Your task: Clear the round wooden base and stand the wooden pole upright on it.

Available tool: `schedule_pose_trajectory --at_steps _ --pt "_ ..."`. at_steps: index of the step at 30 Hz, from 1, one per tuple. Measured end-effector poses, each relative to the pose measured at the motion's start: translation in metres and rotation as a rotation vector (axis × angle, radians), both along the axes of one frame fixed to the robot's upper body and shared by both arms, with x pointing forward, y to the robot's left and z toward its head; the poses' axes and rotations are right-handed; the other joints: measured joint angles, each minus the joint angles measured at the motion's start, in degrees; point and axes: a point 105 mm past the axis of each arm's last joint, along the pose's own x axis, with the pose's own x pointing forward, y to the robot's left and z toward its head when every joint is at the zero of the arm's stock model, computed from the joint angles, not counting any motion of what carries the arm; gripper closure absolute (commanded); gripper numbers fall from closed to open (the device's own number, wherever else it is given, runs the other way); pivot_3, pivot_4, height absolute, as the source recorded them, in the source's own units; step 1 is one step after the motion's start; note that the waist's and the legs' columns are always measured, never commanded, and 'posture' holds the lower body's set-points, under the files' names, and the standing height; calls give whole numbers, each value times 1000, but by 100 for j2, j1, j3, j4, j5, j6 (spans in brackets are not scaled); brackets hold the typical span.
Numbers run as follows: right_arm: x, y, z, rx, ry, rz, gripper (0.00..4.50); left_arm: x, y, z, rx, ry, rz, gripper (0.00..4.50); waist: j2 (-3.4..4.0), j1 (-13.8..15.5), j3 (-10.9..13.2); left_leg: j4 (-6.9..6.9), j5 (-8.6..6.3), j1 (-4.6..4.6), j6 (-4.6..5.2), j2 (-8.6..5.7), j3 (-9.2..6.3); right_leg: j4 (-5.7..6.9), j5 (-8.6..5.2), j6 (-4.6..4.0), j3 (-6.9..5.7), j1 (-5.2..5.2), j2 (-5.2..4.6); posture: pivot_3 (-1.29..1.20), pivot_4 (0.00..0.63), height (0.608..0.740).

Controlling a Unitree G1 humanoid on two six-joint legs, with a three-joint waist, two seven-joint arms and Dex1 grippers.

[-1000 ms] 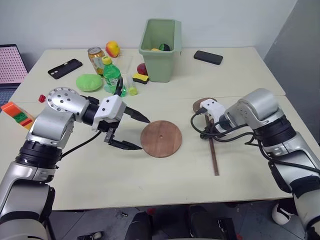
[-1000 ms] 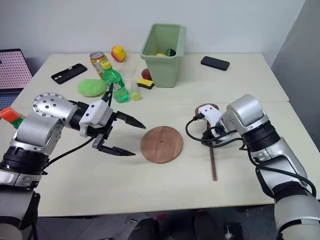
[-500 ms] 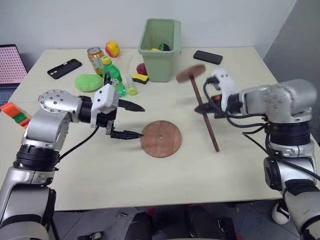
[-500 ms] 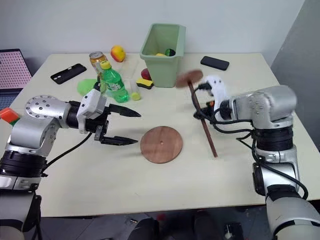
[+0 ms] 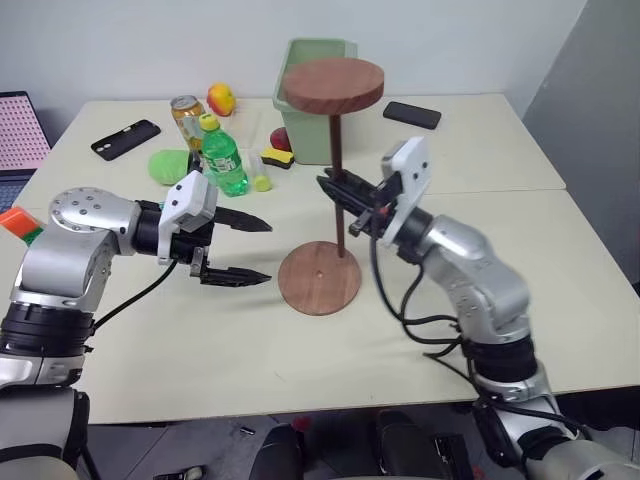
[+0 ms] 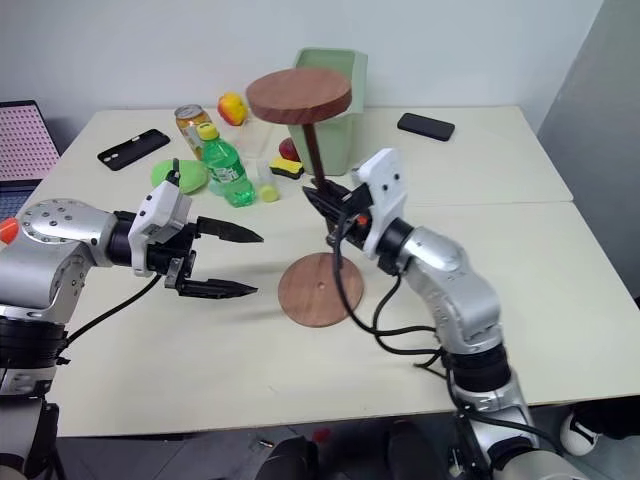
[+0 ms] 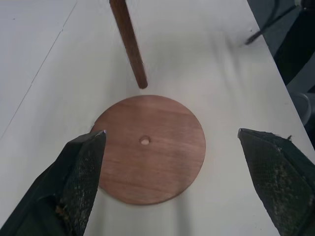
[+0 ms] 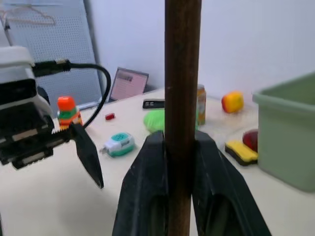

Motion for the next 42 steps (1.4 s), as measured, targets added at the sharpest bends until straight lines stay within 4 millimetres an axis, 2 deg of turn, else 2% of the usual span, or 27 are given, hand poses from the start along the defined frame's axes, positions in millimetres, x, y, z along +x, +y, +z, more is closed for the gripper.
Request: schedule_pose_trajectory --at_steps 5,14,21,38,42 --pt "-6 16 -10 54 -42 63 4243 -2 4 -13 3 27 6 0 0 7 0 0 0 0 -1 2 -7 -1 0 0 -5 0 -1 0 150 740" --pt "-9 22 -35 32 -11 107 4243 -4 8 -22 41 21 3 0 0 5 0 -1 0 2 -1 1 -4 -1 0 0 -1 1 0 0 150 740" --pt "-3 23 -46 1 -3 87 4243 -6 10 -26 49 38 6 0 0 5 0 -2 0 2 -1 1 -5 -1 0 0 -1 1 0 0 150 740" --pt "-4 16 -54 -5 -45 70 4243 -10 11 -28 60 40 6 0 0 7 0 -2 0 9 0 1 -5 -1 0 0 -2 9 0 0 150 740" --pt "-1 12 -62 -19 -25 55 4243 -10 11 -28 60 39 7 0 -1 22 -1 -1 -1 11 1 0 -7 -2 0 0 -3 14 0 0 150 740"
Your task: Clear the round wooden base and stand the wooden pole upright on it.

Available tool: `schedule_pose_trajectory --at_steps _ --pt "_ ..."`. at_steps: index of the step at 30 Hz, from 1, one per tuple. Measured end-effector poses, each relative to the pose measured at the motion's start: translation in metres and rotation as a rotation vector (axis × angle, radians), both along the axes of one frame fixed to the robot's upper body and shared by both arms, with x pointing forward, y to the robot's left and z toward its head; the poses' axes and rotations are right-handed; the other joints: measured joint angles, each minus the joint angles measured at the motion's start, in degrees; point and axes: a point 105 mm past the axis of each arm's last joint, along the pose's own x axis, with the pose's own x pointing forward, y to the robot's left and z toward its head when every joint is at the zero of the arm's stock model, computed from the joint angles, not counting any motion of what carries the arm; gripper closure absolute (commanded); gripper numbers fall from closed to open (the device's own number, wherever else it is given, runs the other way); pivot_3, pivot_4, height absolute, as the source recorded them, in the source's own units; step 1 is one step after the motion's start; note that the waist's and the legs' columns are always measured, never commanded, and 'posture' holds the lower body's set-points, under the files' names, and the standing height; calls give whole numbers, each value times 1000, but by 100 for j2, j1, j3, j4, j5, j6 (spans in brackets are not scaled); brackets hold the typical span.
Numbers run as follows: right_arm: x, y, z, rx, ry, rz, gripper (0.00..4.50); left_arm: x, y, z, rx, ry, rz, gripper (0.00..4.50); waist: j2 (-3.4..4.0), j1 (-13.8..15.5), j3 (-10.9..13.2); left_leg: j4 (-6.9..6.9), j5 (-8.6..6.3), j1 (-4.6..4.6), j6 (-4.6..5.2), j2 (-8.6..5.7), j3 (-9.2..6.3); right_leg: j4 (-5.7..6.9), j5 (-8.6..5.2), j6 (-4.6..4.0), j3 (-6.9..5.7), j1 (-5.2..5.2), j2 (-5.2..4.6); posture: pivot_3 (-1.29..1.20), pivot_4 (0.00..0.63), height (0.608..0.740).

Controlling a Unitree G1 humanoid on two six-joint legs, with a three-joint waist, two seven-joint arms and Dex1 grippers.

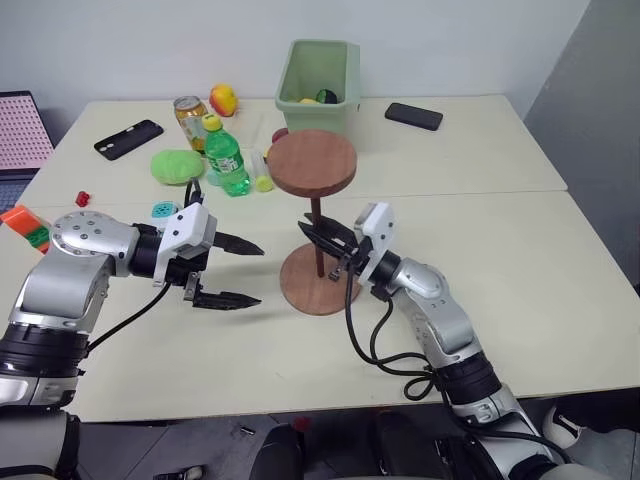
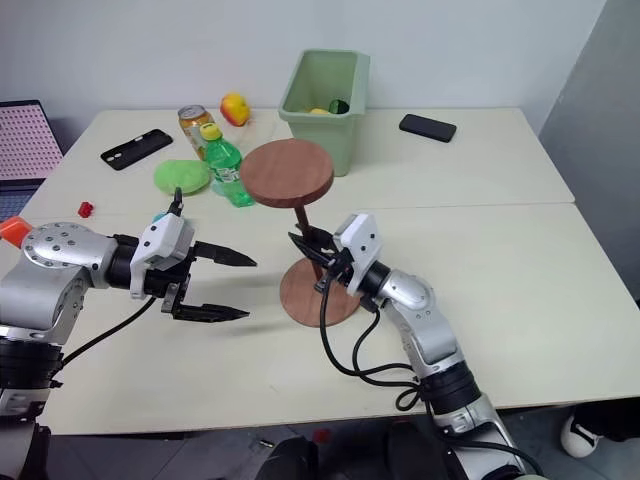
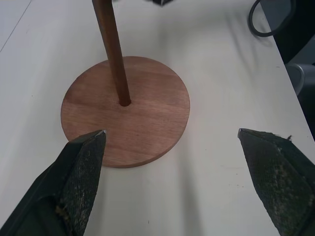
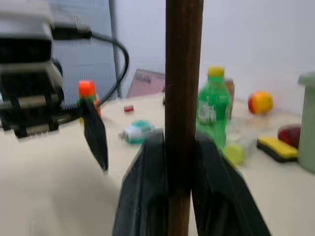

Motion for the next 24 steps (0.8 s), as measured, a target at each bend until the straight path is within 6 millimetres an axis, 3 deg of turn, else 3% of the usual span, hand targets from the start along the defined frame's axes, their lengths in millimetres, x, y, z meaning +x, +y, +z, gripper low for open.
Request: schedule_pose_trajectory --at_steps 24 --pt "0 -4 -2 1 -6 -9 4243 0 1 1 -2 -3 2 0 0 111 -2 1 -1 11 1 0 4 -1 0 0 3 10 0 0 150 740"
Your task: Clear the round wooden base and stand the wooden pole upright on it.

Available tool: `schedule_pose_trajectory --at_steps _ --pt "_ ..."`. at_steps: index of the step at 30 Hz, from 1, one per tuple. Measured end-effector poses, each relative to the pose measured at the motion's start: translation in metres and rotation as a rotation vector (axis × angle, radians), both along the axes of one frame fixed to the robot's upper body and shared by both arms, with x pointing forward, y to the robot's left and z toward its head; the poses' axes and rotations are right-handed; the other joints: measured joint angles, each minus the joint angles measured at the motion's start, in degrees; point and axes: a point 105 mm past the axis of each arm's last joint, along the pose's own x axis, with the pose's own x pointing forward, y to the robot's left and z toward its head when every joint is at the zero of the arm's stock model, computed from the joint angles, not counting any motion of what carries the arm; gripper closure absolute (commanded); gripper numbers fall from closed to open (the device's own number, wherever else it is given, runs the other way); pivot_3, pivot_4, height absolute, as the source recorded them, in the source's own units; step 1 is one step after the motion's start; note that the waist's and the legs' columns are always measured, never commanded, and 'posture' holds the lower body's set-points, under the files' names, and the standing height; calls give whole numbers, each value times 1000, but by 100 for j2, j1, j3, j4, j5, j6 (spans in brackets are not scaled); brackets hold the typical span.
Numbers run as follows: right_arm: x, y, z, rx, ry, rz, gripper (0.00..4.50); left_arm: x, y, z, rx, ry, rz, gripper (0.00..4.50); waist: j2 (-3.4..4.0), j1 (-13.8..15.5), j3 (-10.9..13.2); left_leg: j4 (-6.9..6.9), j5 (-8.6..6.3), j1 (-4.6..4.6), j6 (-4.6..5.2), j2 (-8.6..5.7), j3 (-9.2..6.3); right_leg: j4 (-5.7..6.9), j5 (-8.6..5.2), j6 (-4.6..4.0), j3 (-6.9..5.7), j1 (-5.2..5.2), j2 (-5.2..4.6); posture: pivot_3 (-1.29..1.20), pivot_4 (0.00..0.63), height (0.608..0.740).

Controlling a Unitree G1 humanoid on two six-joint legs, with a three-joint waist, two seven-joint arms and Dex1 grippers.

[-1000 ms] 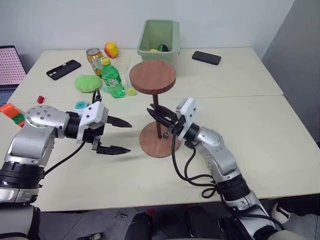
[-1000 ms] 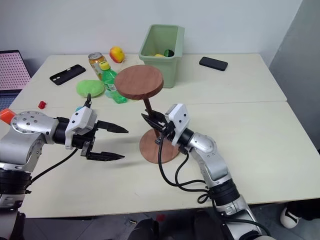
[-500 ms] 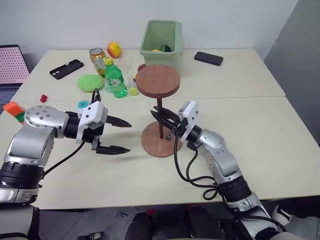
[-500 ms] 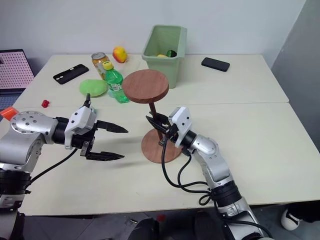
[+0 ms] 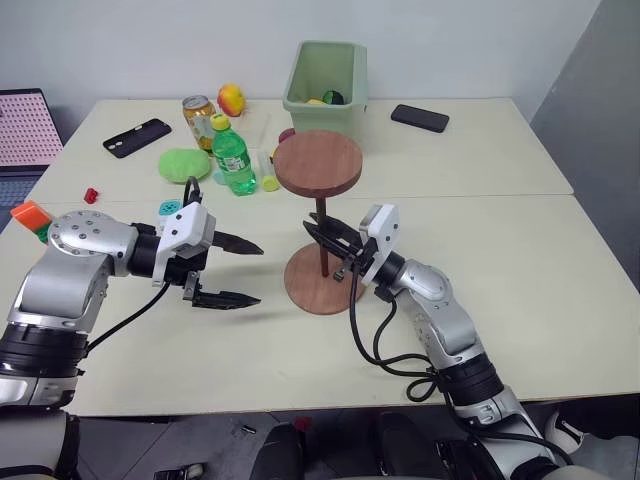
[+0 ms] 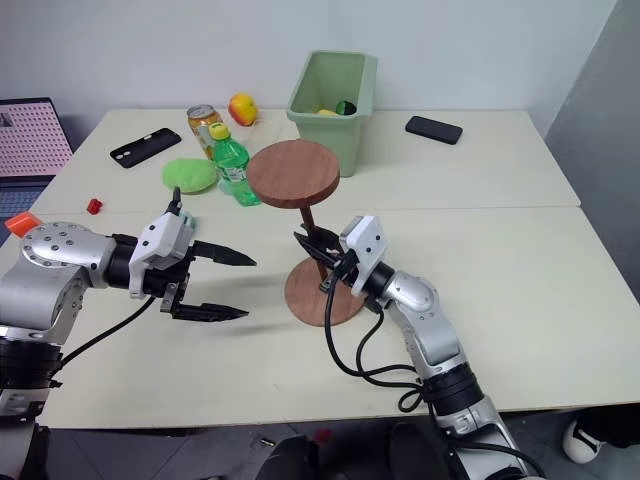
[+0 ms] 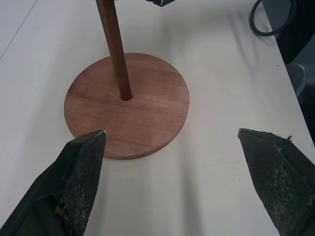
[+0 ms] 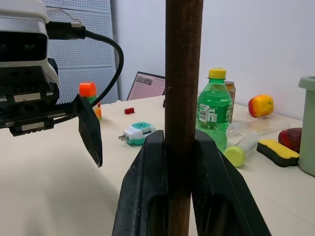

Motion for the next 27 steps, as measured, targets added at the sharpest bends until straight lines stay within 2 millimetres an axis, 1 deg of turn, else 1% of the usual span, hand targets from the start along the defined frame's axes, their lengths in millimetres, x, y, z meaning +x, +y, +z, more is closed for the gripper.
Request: schedule_pose_trajectory --at_steps 18,19,20,24,26,27 --pt "-2 -1 6 -52 50 5 4243 0 0 0 -1 -1 0 0 0 7 0 -2 0 -3 0 0 -1 -3 0 0 -1 -2 0 0 150 740" --pt "-2 -2 6 -58 52 5 3546 0 0 0 -1 -1 0 0 0 7 0 -2 0 -3 0 0 -1 -3 0 0 -1 -2 0 0 150 740" --pt "-3 -2 6 -61 55 6 3468 0 0 0 -1 0 0 0 0 8 0 -2 0 -3 0 0 -1 -3 0 0 0 -2 0 0 150 740" --pt "-1 -2 -3 -90 106 2 2591 -1 0 -2 -2 8 0 0 1 7 1 -2 0 -9 0 0 -1 -2 0 0 0 -9 0 0 150 740" --pt "-1 -2 -4 -90 113 0 2099 -1 0 -2 -2 8 0 0 1 5 1 -2 0 -8 0 1 0 -1 0 0 0 -10 1 0 150 740" --pt "-1 -2 -4 -91 116 -1 1754 -1 0 -2 -2 8 -1 0 1 5 1 -2 0 -9 0 1 -1 -1 0 0 0 -10 1 0 150 740"
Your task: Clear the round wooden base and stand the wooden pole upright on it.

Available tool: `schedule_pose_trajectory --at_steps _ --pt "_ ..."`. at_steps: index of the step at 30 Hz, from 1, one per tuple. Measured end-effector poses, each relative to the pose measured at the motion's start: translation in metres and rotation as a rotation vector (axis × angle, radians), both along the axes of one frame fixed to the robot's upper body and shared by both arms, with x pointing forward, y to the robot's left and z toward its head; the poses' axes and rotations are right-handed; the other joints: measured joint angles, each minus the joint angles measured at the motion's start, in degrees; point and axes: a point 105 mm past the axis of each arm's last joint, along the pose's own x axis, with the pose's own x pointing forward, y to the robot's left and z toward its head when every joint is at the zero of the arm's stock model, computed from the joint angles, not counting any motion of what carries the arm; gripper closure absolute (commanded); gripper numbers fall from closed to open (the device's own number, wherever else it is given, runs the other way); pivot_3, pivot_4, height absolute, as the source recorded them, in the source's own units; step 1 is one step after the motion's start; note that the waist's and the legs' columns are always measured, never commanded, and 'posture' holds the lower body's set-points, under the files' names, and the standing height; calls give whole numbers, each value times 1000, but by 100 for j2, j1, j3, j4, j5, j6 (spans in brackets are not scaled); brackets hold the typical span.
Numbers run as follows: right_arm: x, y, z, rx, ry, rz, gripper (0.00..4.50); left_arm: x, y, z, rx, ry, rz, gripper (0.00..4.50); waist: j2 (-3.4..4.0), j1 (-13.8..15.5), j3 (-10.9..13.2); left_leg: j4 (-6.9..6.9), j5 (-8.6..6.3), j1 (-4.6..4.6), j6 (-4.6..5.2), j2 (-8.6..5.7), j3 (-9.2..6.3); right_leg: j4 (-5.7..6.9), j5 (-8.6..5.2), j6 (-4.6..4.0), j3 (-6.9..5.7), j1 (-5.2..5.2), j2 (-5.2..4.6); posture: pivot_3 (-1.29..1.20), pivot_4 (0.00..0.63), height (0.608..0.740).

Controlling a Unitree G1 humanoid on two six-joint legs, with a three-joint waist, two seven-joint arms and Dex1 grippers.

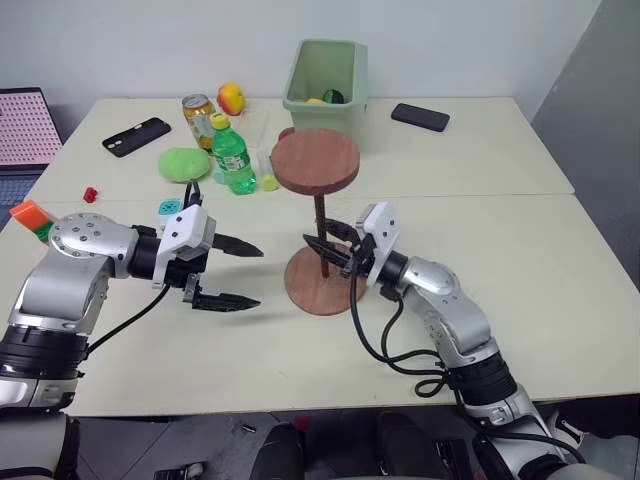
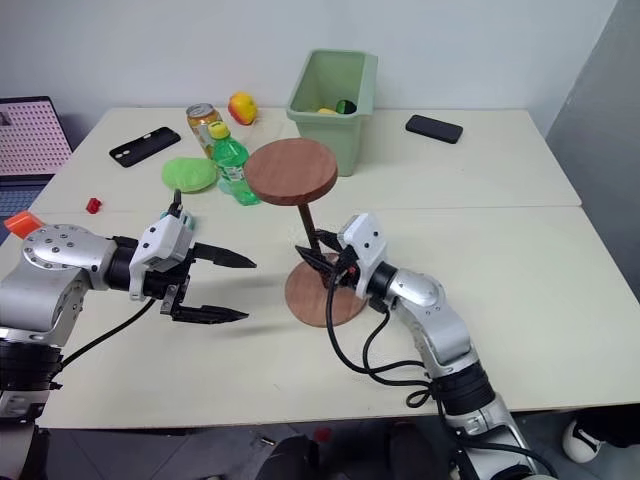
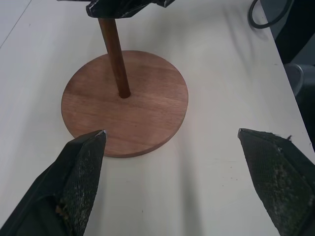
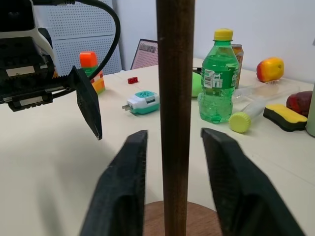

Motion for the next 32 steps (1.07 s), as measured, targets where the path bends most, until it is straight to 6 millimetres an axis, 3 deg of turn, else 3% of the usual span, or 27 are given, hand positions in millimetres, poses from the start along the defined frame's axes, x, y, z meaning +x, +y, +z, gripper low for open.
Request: schedule_pose_trajectory --at_steps 6,7,9,12,16,19,22,28,32 --pt "-4 -5 12 11 -30 -4 671 0 0 0 0 1 -1 0 0 2 0 0 0 -2 0 0 0 0 0 0 0 -1 0 0 150 740" --pt "-6 -8 13 4 -36 -3 270 0 -1 0 -1 0 -3 0 0 8 0 0 0 -3 1 0 -2 -1 0 0 -1 -1 0 0 150 740" --pt "-11 -15 12 -19 -42 -2 60 0 0 1 -2 1 -3 0 0 18 0 0 -1 -5 2 0 -2 -4 0 0 -2 0 -1 0 150 740" --pt "-23 -43 -1 -127 -7 2 60 0 0 2 -4 -4 -3 0 2 44 2 1 -7 -10 13 -3 -2 -10 0 1 -3 0 -4 0 150 740" --pt "-36 -70 -2 -227 15 18 60 0 0 3 -4 -2 -1 0 3 37 3 0 -12 -8 22 -2 -2 -6 0 0 -2 0 -2 0 150 740" --pt "-46 -107 1 -327 57 14 60 -1 3 4 -9 33 15 0 4 41 6 0 -13 -10 23 -3 2 -10 0 1 0 2 -2 0 150 740" --pt "-54 -132 18 -386 66 17 60 -5 8 8 -8 64 25 0 6 36 8 -2 -14 -8 24 0 5 -10 0 1 2 3 -1 0 150 740" --pt "-73 -154 40 -457 114 93 60 -14 21 21 -16 73 43 0 9 41 11 -2 -14 -9 25 2 6 -17 0 0 2 6 1 0 150 740" --pt "-77 -158 44 -470 119 111 60 -22 28 29 -33 77 42 0 9 49 10 -2 -14 -8 25 2 8 -16 0 0 3 7 1 0 150 740"
